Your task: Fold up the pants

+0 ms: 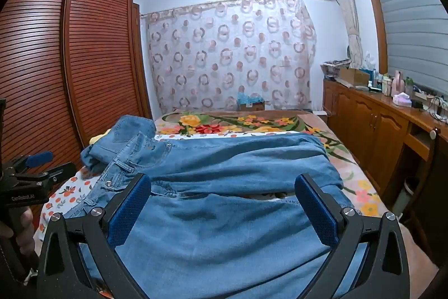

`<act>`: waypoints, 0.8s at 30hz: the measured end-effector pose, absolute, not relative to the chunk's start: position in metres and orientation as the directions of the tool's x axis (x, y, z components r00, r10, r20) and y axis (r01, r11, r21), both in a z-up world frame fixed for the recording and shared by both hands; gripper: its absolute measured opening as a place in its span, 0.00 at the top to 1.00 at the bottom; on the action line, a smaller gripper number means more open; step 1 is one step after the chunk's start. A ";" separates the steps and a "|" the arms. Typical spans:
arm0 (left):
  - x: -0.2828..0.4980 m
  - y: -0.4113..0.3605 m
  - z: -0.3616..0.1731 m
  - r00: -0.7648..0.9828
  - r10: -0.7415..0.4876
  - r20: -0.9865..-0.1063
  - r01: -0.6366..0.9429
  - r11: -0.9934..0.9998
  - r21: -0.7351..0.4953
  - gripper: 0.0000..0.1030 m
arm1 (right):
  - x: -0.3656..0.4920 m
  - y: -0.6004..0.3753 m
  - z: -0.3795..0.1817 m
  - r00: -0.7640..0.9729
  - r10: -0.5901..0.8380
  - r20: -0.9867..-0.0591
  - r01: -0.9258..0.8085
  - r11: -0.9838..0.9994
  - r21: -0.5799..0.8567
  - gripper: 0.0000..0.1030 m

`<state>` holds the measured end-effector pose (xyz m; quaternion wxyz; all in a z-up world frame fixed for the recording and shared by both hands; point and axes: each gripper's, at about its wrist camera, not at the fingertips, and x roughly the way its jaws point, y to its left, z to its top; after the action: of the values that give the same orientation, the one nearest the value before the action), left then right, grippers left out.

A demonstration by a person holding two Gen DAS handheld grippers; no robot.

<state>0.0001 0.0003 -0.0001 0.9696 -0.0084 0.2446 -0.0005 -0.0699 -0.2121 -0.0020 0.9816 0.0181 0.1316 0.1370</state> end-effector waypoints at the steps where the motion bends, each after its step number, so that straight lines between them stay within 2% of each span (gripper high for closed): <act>1: 0.000 0.000 0.000 0.881 -0.004 -0.473 -0.003 1.000 -0.014 0.00 | -0.070 -0.212 -0.002 0.928 0.272 -0.253 -0.263 0.962 0.070 0.01; 24: 0.000 0.000 0.000 0.881 0.001 -0.474 -0.003 1.000 -0.003 0.00 | -0.068 -0.212 -0.004 0.926 0.271 -0.261 -0.266 0.962 0.057 0.01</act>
<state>0.0002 -0.0003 -0.0001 0.9697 -0.0016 0.2442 0.0011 -0.0684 -0.2119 -0.0044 0.9814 0.0104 0.1343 0.1368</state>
